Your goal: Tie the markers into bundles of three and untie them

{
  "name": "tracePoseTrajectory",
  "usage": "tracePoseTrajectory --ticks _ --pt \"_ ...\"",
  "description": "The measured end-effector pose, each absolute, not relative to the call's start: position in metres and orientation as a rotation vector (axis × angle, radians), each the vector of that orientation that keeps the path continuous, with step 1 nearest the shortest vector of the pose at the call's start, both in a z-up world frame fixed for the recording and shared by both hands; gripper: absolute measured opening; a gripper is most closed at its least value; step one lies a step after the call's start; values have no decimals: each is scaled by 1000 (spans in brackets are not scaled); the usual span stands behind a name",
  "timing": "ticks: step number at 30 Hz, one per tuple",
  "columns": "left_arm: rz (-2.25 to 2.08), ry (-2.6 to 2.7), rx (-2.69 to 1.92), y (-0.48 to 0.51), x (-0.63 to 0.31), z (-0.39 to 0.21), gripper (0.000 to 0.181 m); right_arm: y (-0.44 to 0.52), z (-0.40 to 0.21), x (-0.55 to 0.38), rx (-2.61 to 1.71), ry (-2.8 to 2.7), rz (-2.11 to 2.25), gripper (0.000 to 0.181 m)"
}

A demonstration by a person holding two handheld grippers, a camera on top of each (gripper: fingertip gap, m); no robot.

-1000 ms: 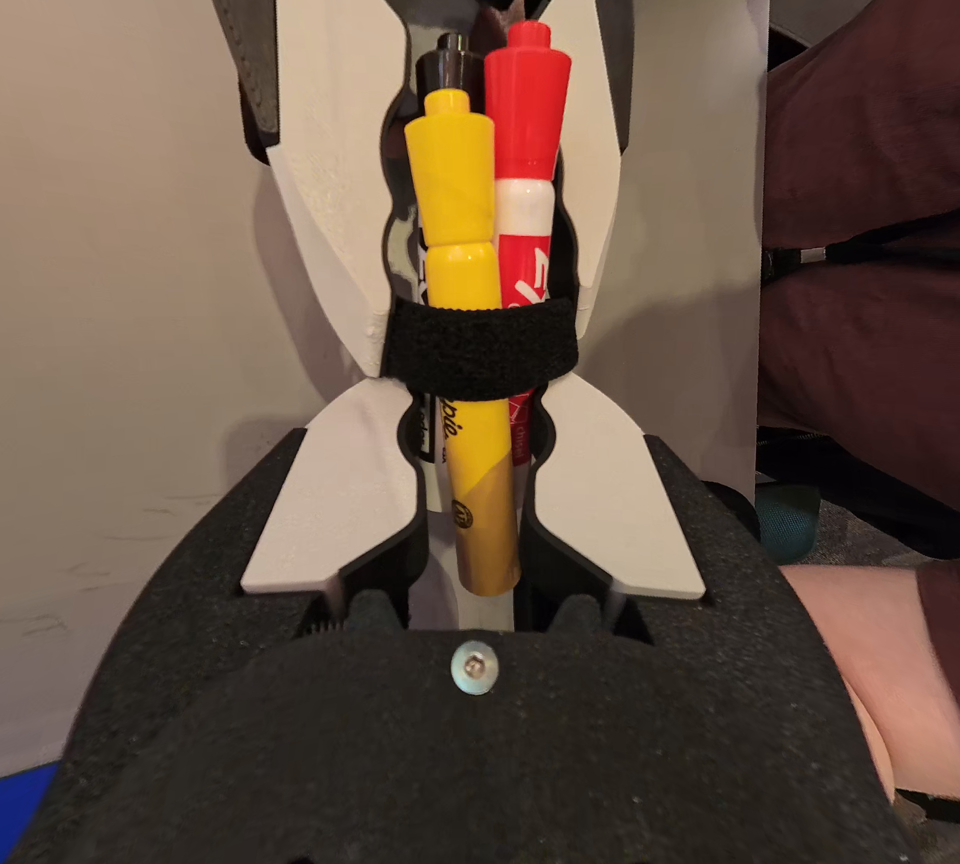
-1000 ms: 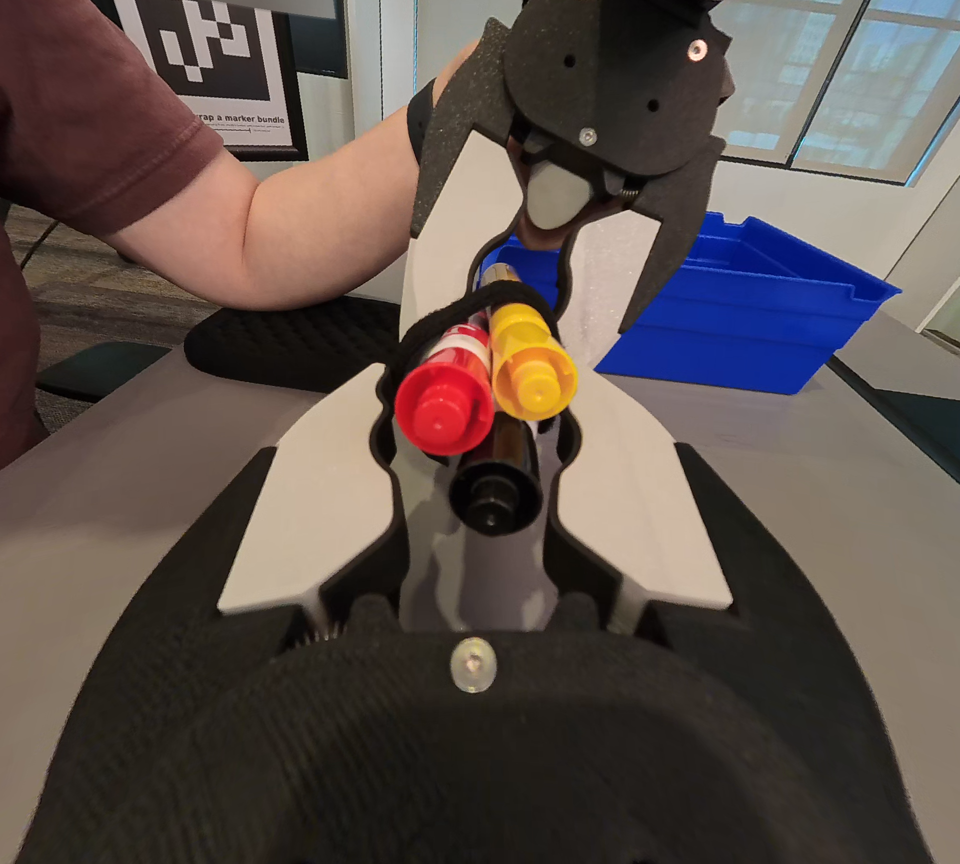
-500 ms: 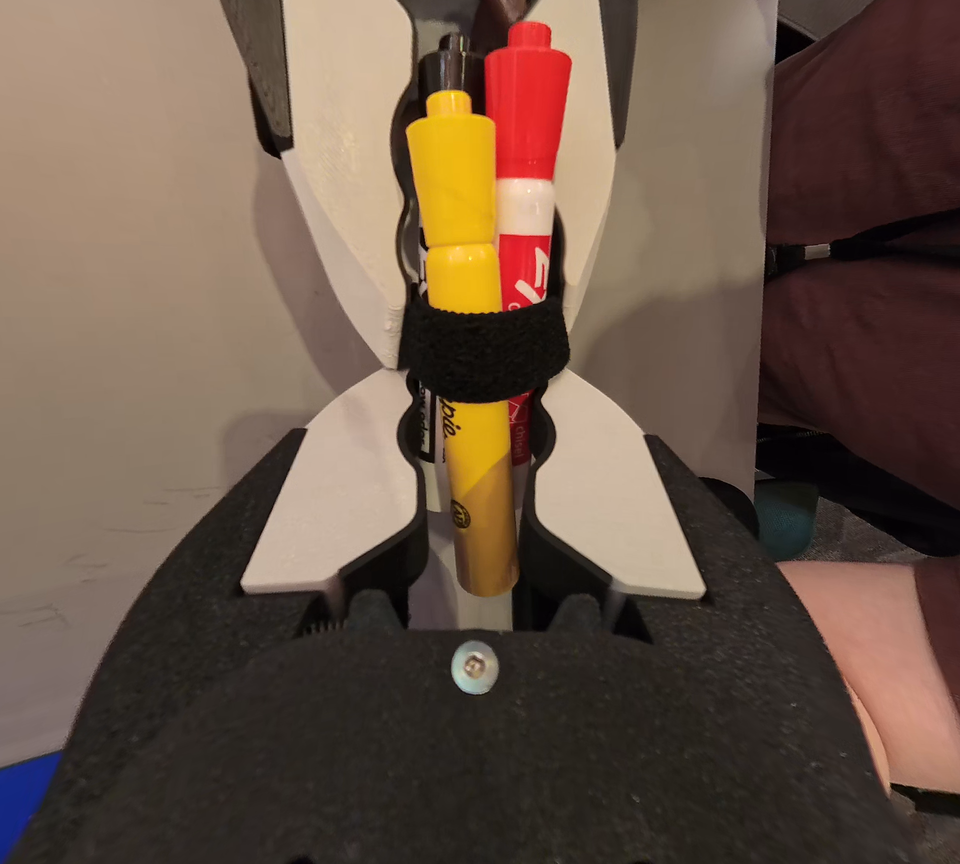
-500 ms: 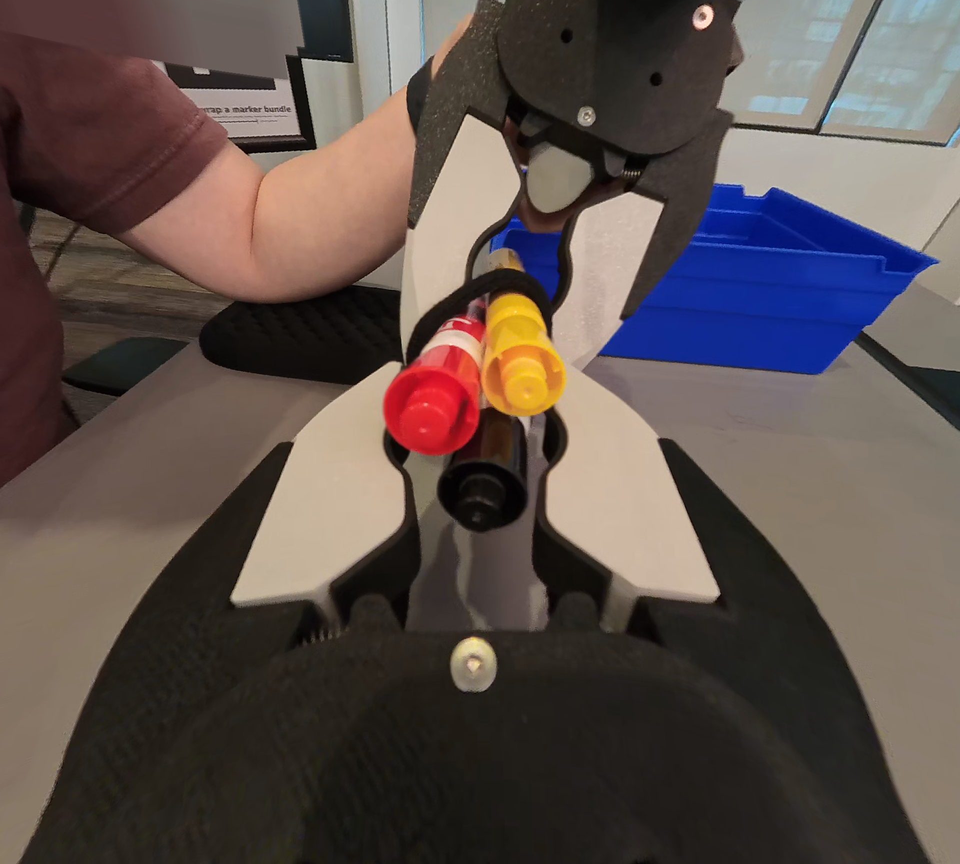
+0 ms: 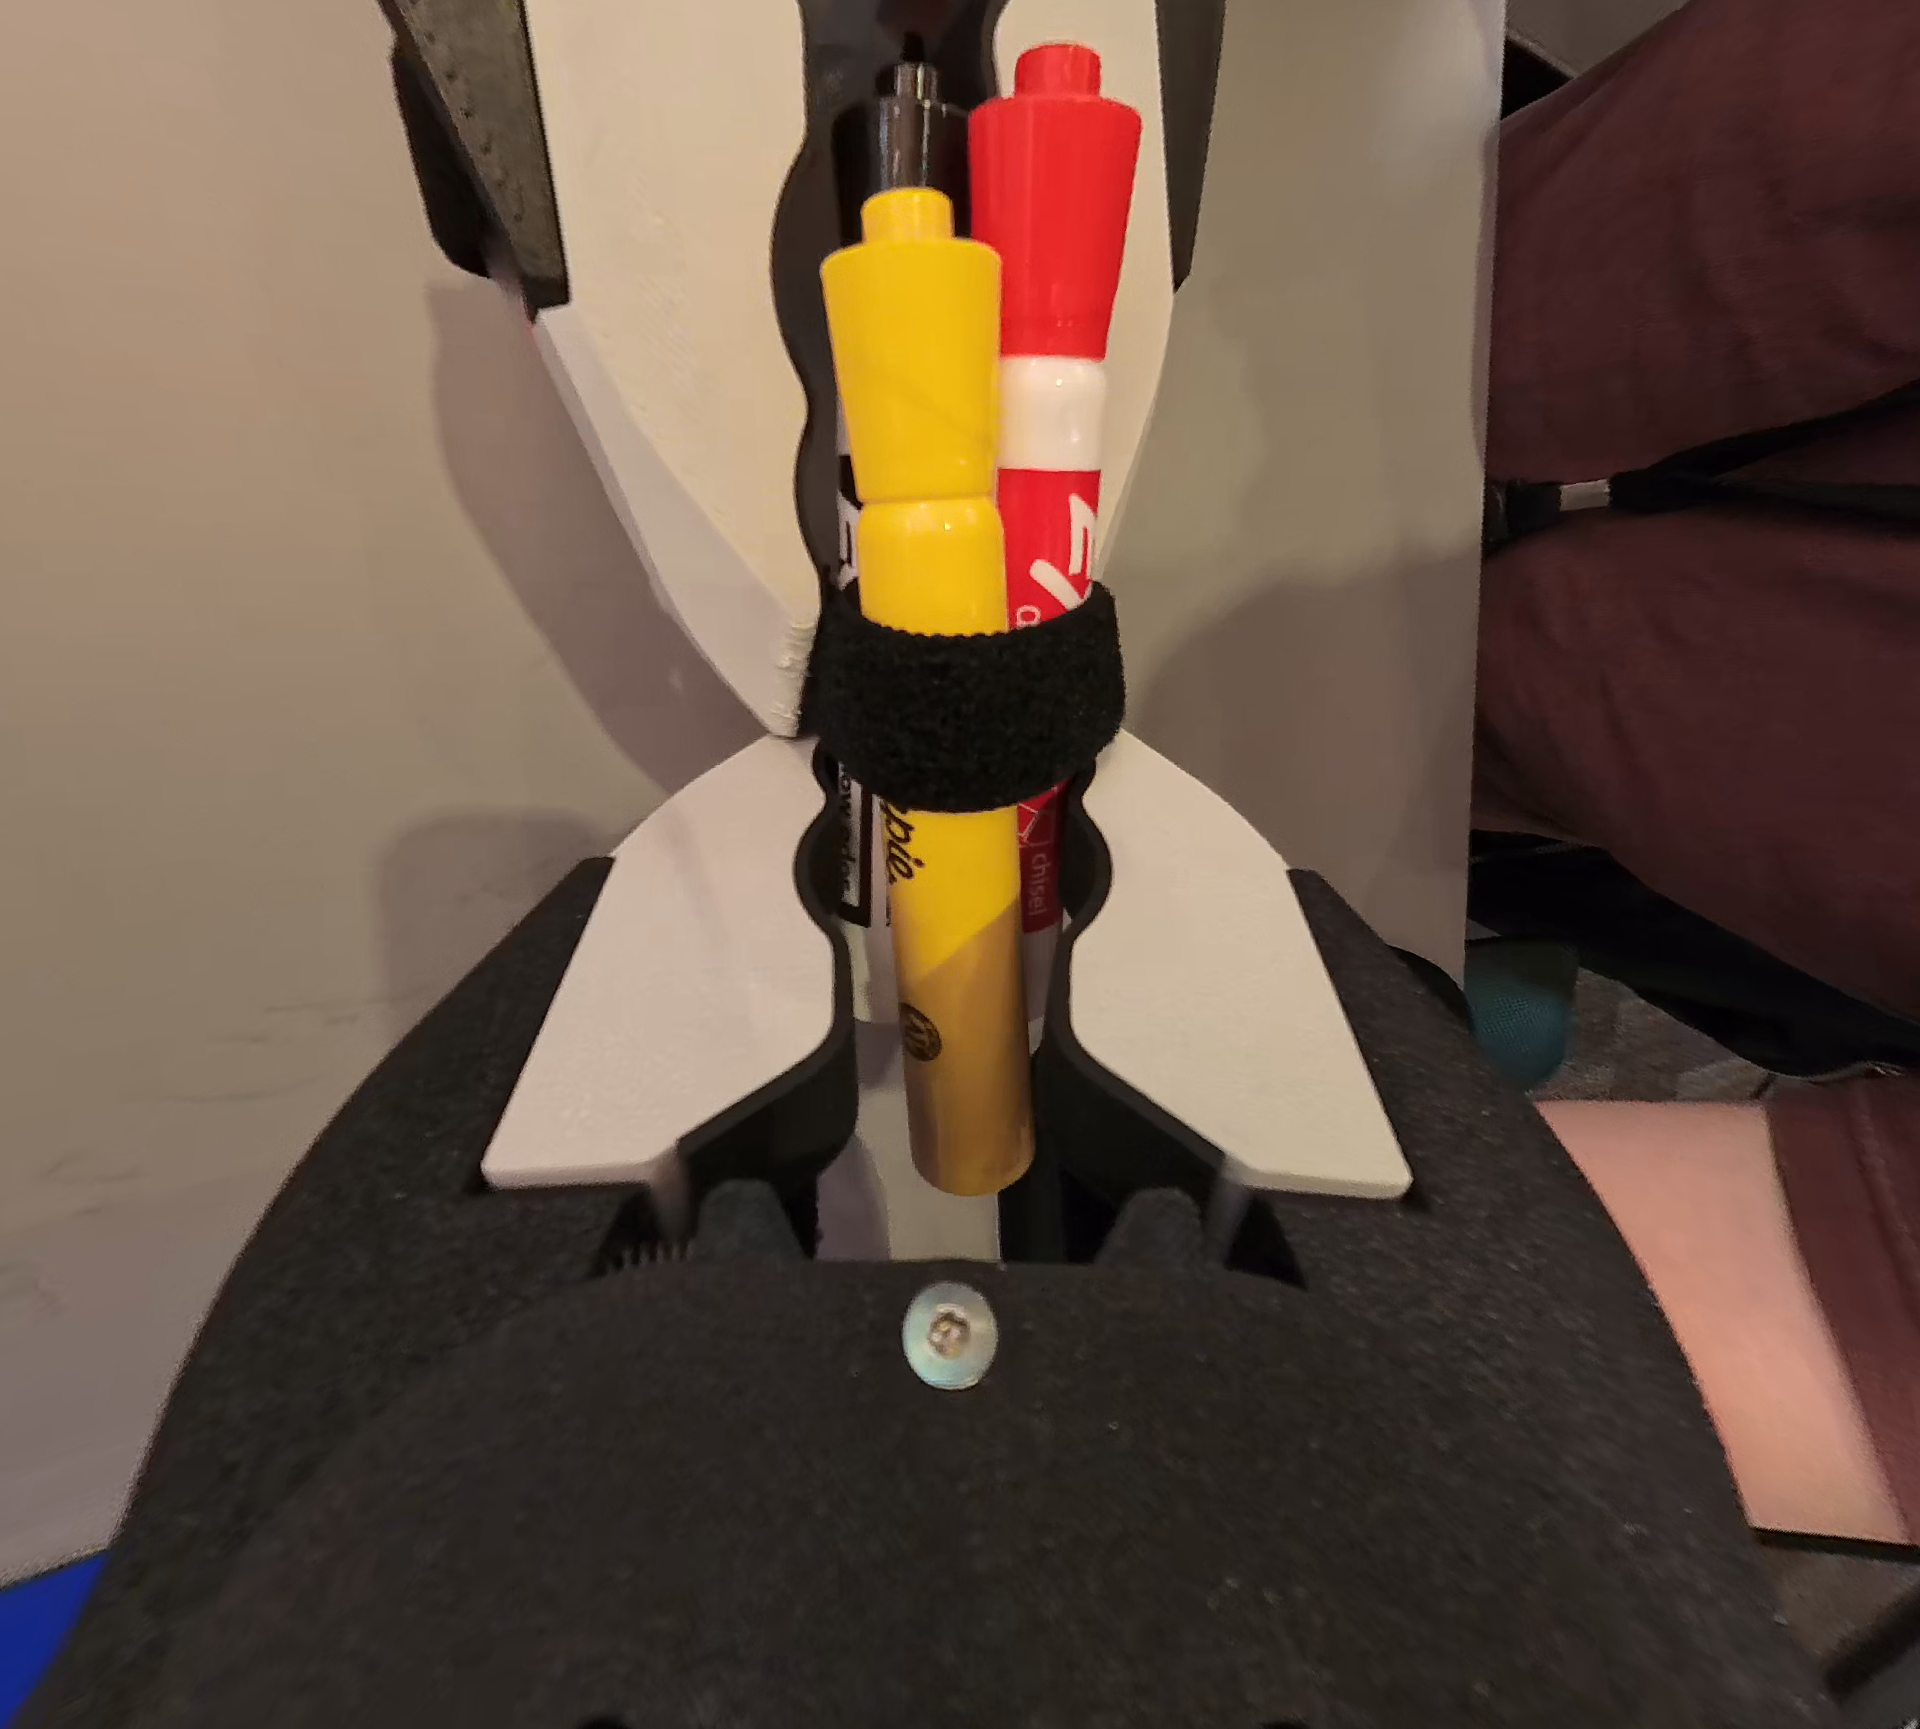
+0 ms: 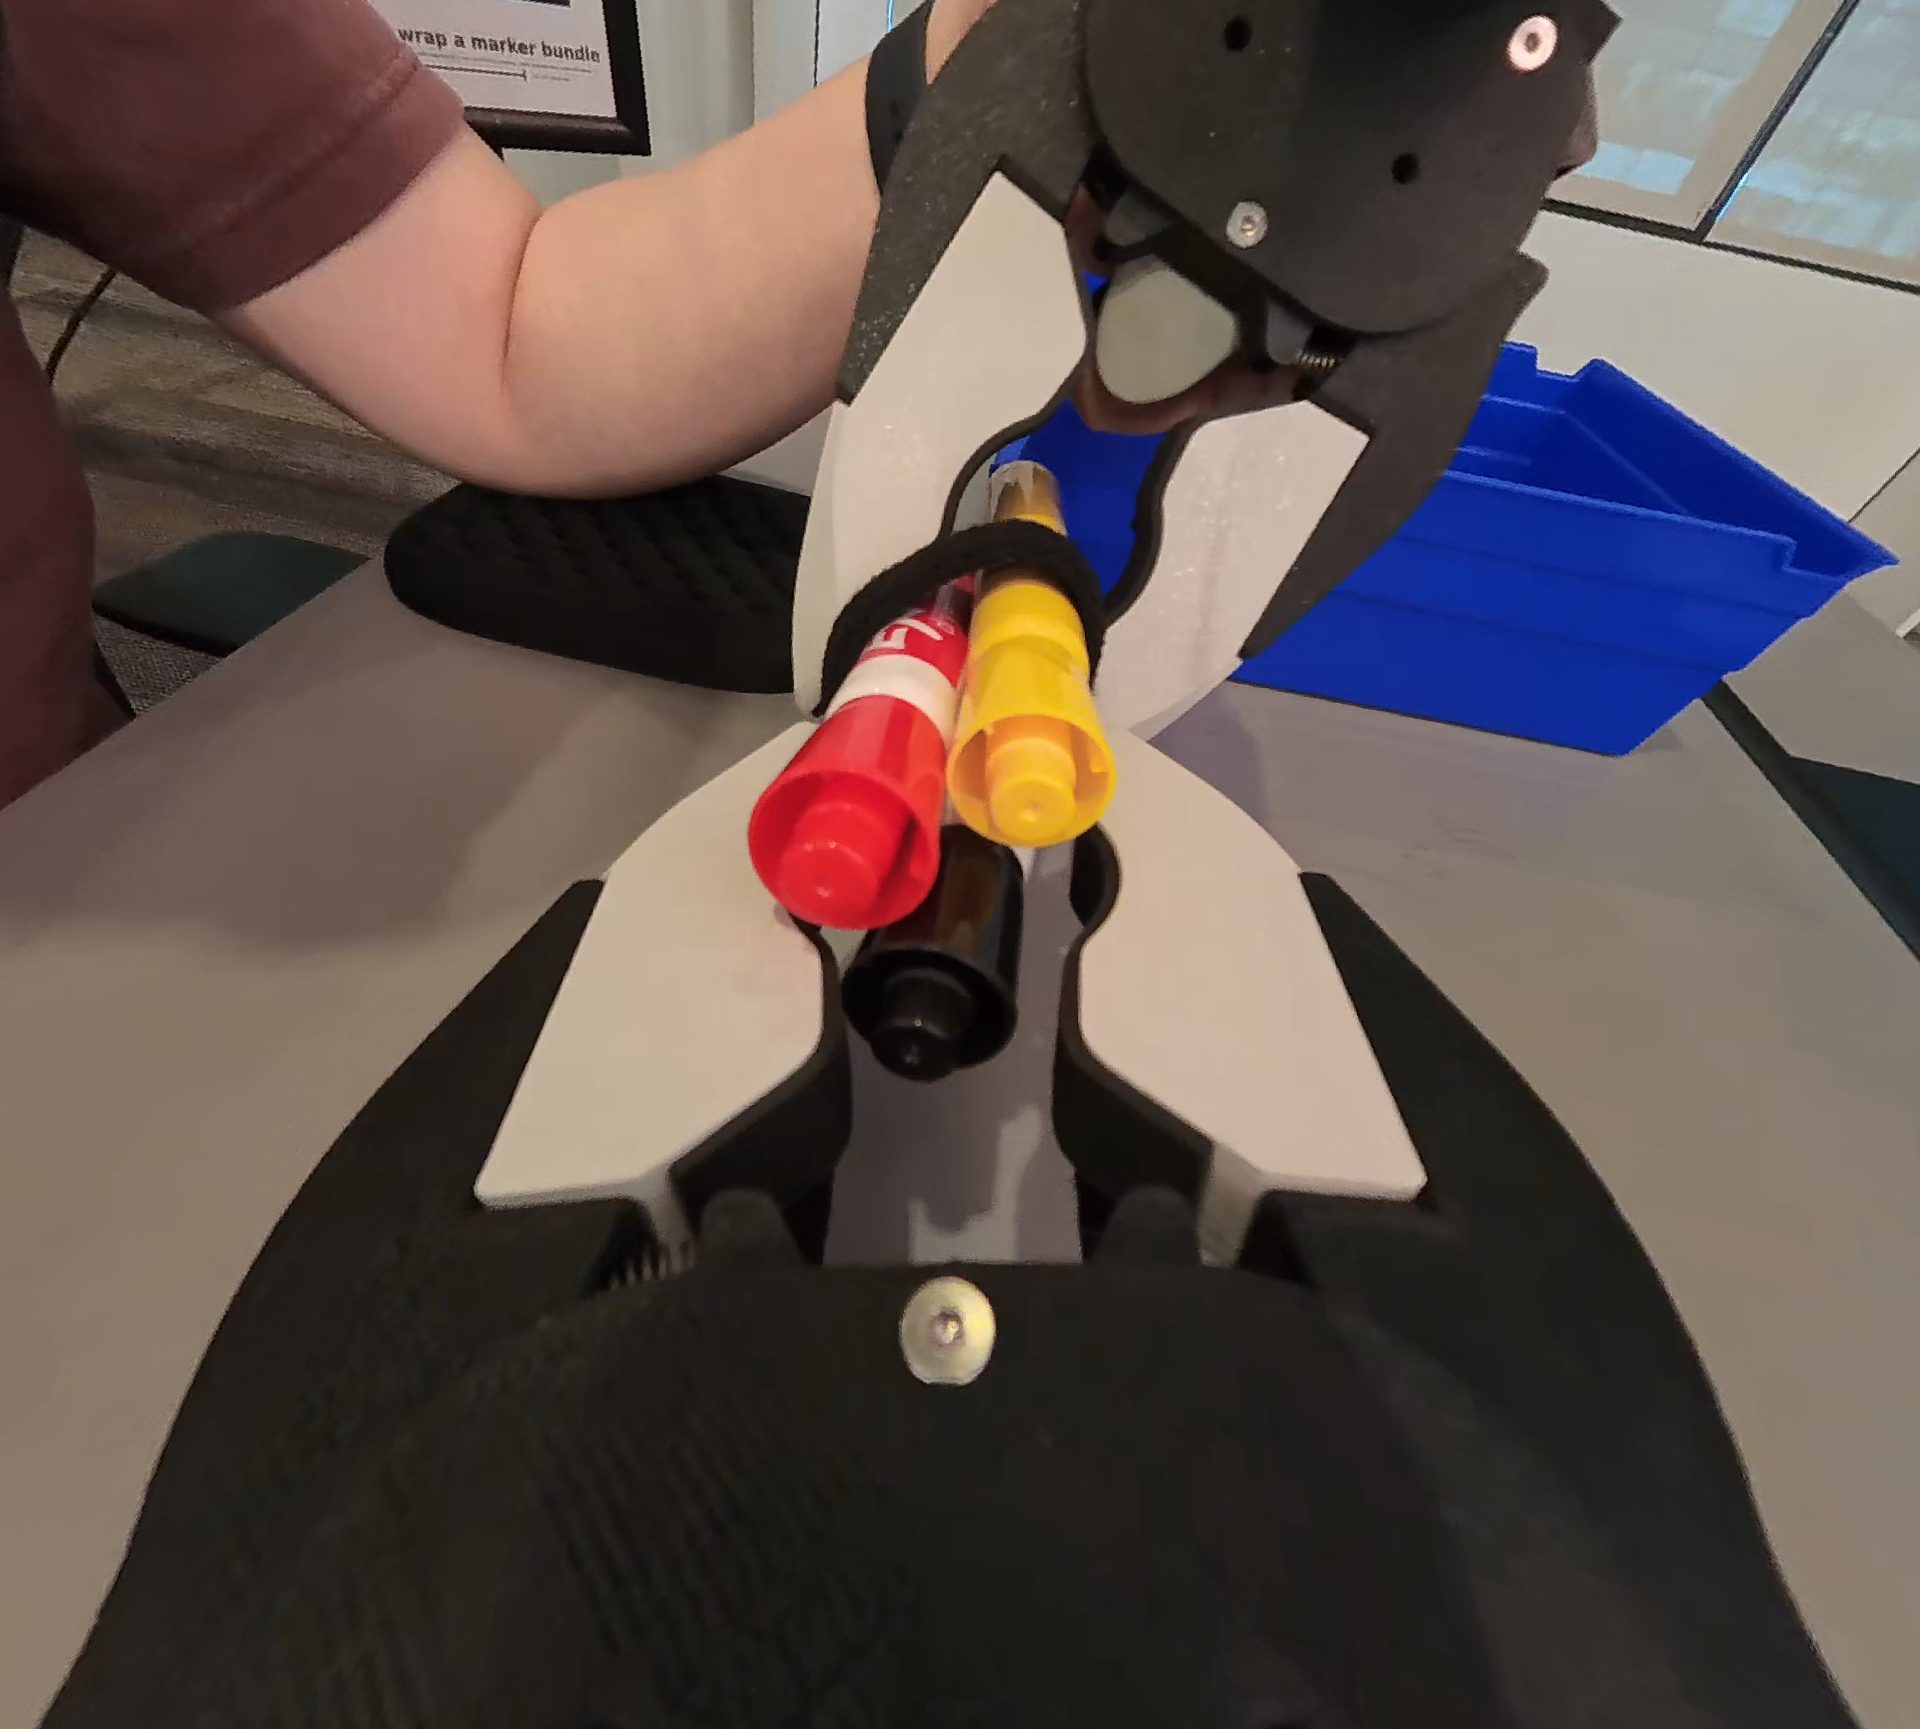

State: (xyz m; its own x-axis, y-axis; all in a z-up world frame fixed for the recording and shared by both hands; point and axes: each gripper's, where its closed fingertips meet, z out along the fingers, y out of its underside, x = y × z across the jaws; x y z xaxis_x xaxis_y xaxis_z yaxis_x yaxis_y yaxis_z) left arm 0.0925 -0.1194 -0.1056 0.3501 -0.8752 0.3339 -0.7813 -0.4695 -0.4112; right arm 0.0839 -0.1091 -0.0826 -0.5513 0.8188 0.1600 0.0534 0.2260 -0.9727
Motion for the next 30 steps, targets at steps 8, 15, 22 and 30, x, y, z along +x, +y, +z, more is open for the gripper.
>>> tracePoseTrajectory --ticks 8,15,22,30 --pt "-804 1499 -2423 -120 96 -104 39 -104 -79 85 -767 -1798 1327 34" --pt "-909 1485 -2386 -123 103 -97 38 -109 -68 89 -663 -1766 1244 32" --pt "-960 1487 -2366 -127 106 -93 38 -113 -63 91 -637 -1748 1218 31" --pt "-970 1476 -2389 -128 104 -94 38 -114 -66 90 -633 -1727 1218 31"
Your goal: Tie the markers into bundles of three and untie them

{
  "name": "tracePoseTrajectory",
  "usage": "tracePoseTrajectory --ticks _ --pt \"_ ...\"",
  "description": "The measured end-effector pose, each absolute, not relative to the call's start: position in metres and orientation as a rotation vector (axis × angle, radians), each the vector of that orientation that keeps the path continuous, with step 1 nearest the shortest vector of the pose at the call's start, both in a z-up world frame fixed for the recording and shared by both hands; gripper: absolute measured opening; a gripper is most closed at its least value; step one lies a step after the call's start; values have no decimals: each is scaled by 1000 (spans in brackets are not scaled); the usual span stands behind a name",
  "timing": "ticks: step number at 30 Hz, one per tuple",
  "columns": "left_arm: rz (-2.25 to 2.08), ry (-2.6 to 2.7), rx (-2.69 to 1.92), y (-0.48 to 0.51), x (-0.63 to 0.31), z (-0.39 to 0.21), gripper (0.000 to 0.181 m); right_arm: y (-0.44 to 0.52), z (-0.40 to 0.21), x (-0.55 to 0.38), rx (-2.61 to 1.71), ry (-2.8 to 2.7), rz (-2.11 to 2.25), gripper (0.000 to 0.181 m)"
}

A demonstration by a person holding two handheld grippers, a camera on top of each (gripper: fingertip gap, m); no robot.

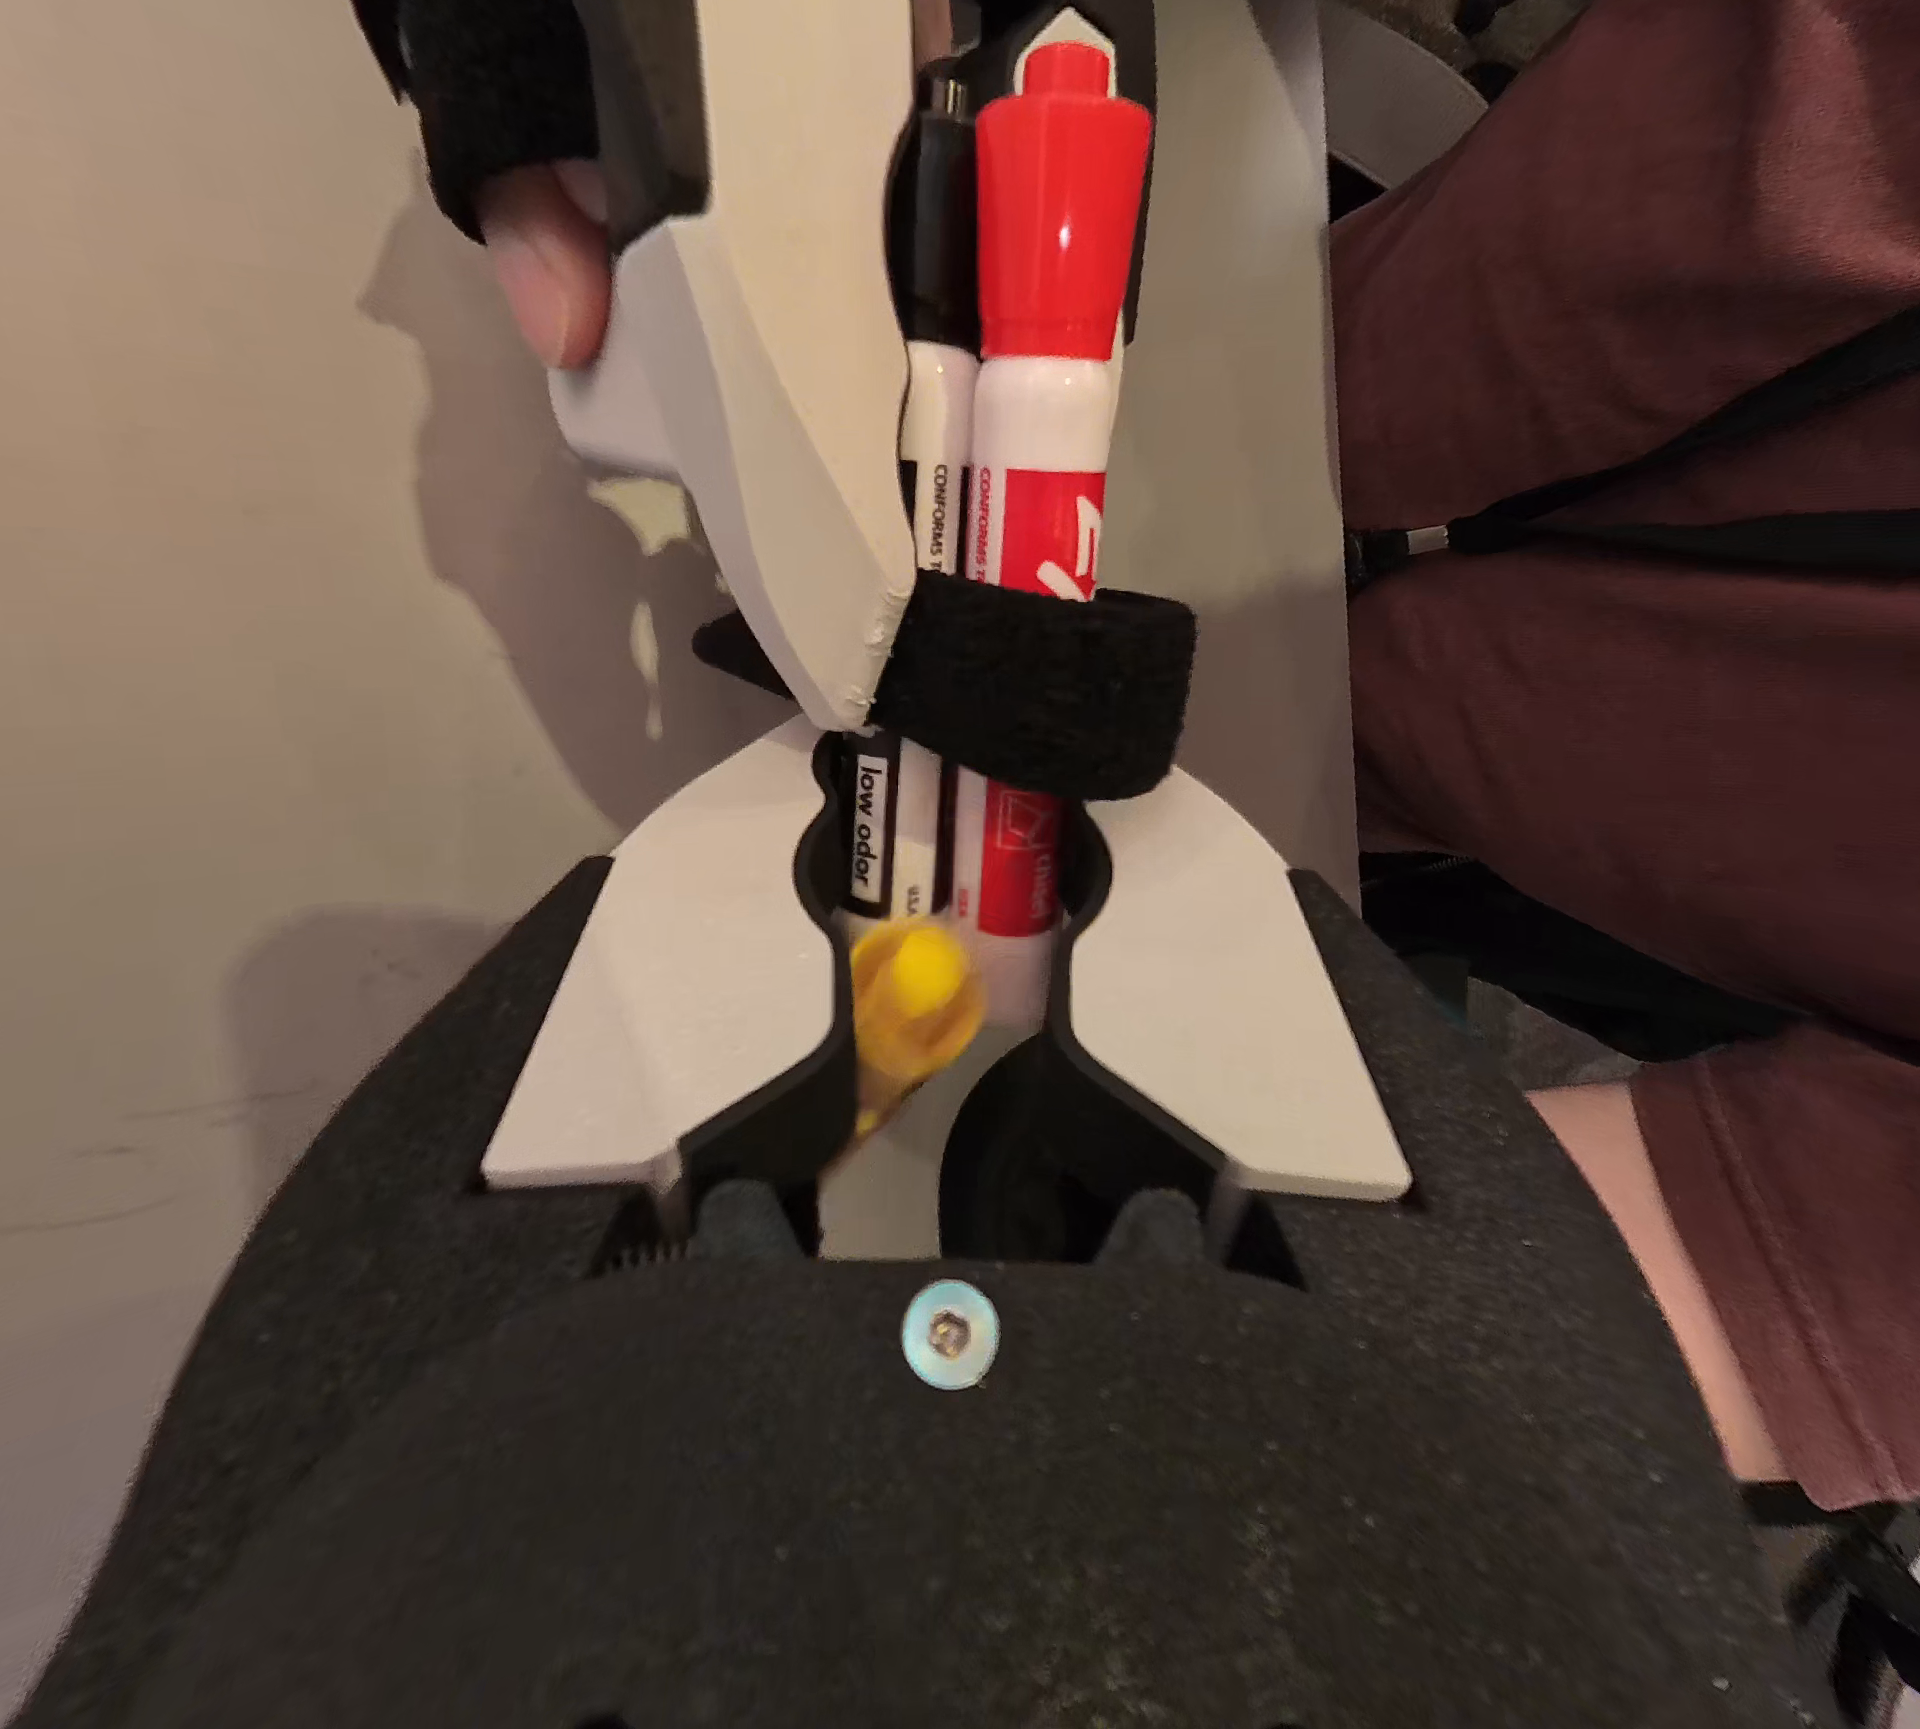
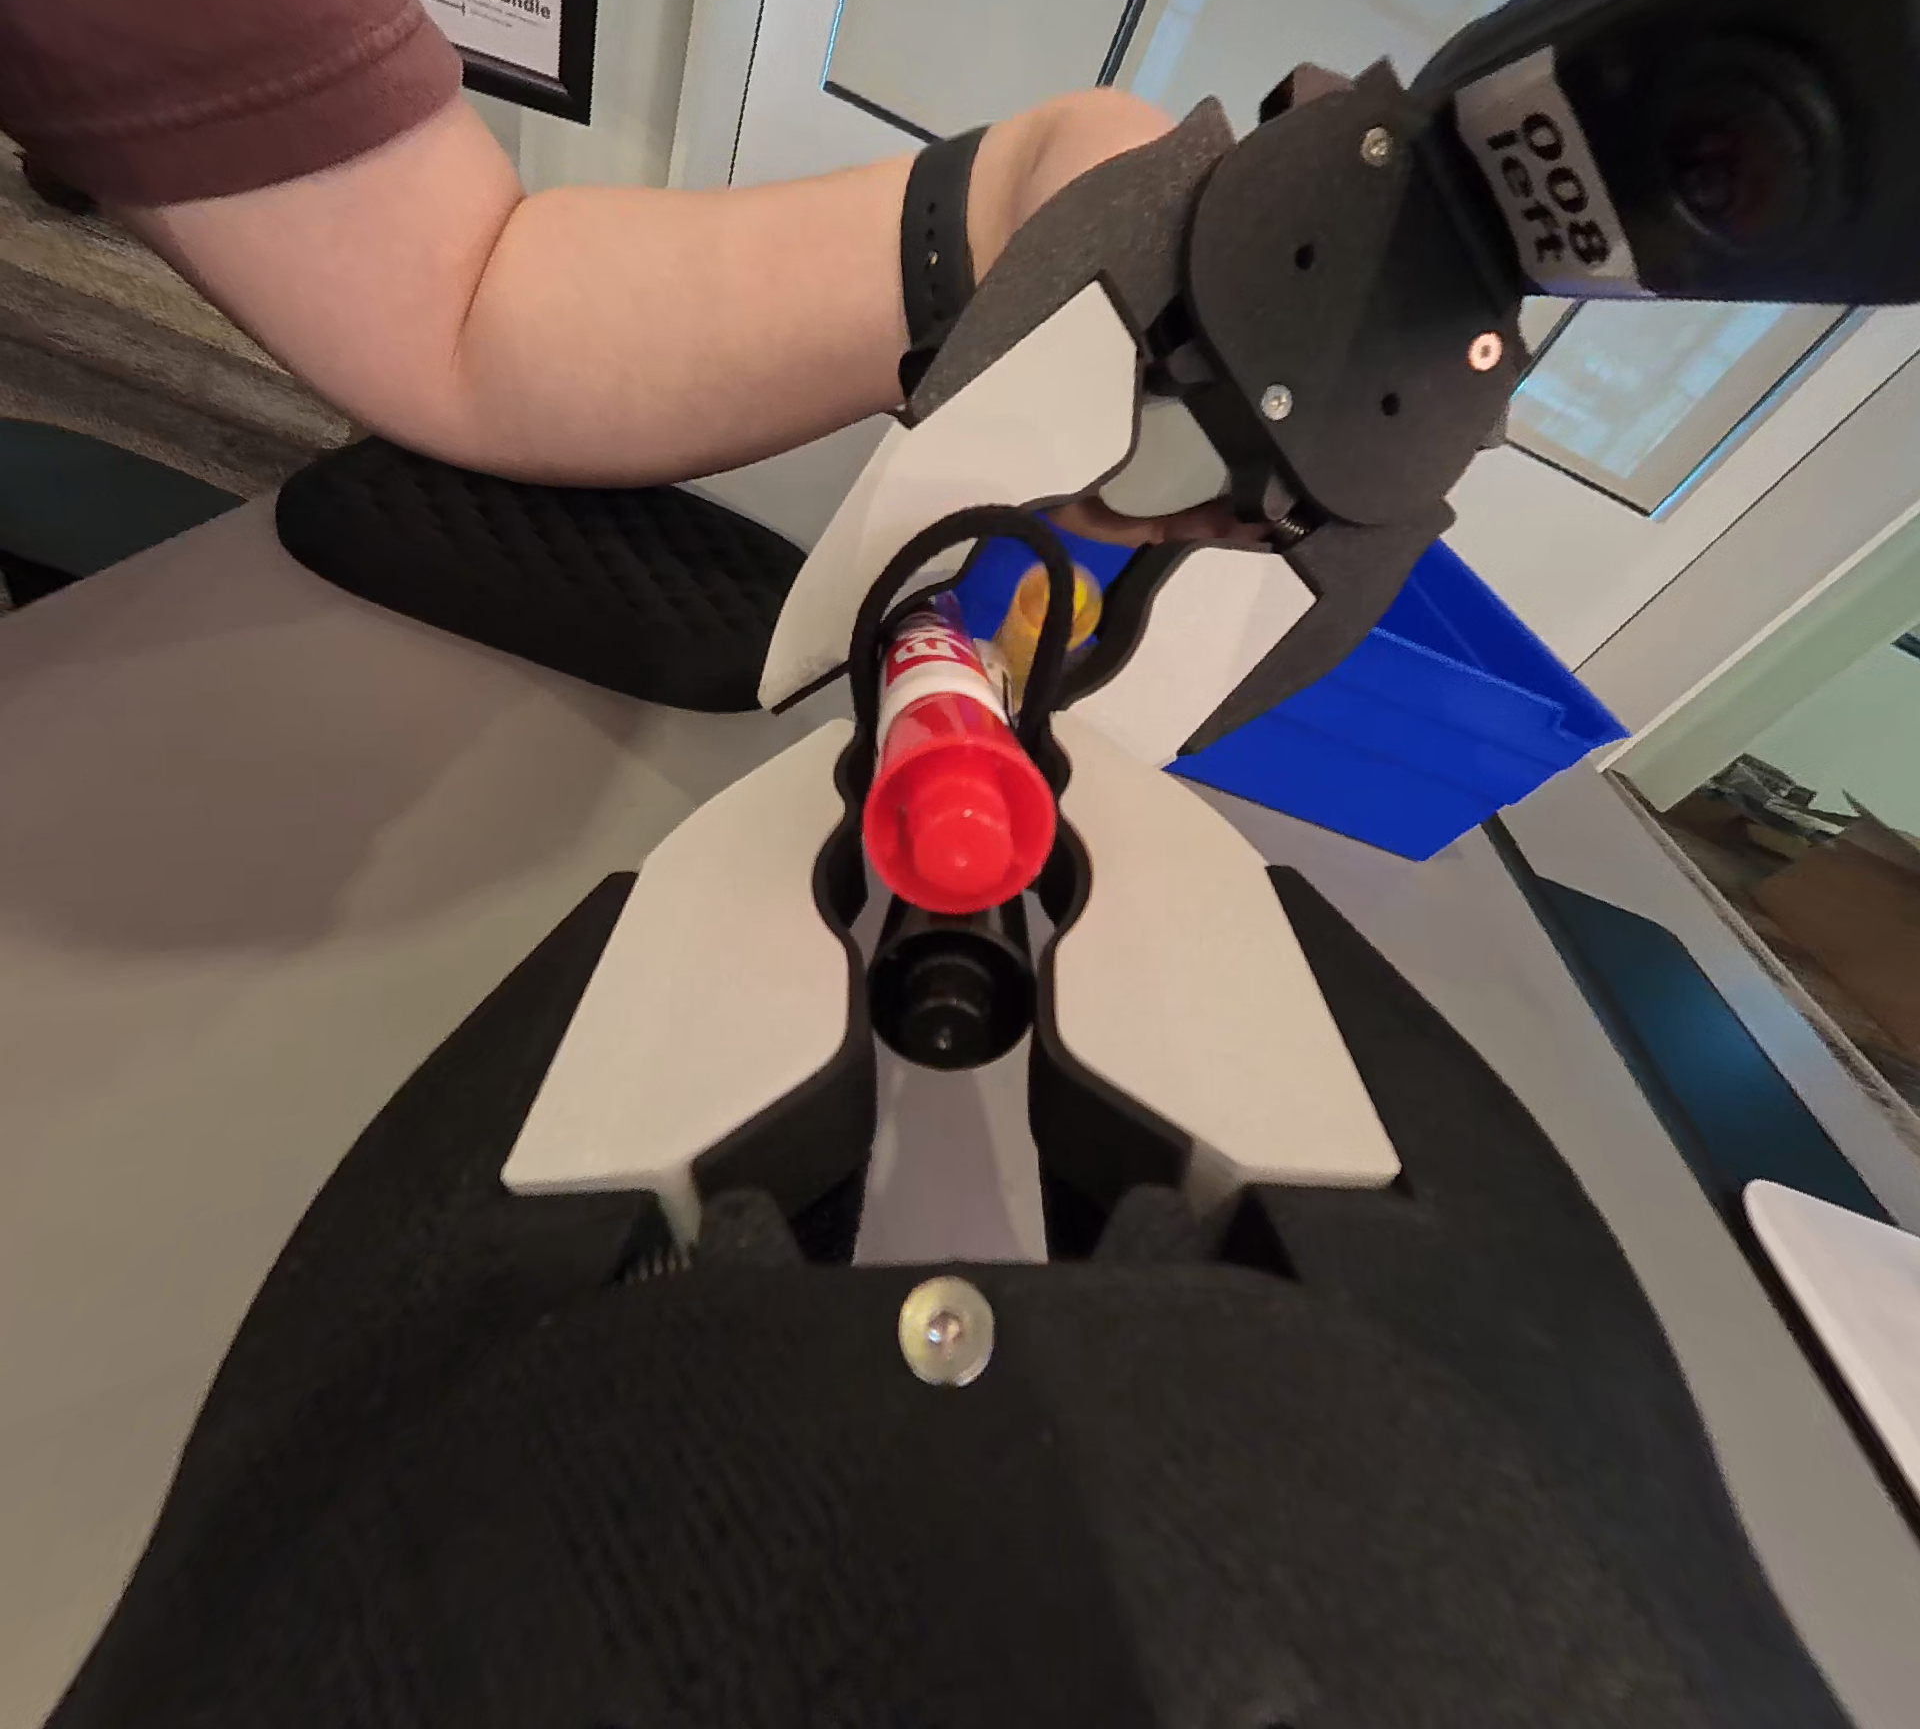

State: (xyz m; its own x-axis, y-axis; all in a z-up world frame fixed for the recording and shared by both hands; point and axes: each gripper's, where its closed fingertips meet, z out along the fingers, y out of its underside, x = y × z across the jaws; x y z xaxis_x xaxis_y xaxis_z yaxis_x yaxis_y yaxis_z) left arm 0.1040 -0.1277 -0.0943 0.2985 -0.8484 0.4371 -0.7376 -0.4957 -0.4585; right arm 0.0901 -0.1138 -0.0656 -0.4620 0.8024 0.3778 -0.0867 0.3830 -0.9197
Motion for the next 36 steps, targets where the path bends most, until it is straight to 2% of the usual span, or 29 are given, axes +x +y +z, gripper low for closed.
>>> tracePoseTrajectory --ticks 8,27,36 --pt "-929 1558 -2467 -140 98 -106 38 -125 -82 88 -478 -1768 1024 31" --pt "-948 1606 -2365 -143 102 -95 37 -121 -76 92 -226 -1723 582 28" --pt "-942 1594 -2357 -141 103 -93 36 -120 -72 93 -202 -1691 574 31"
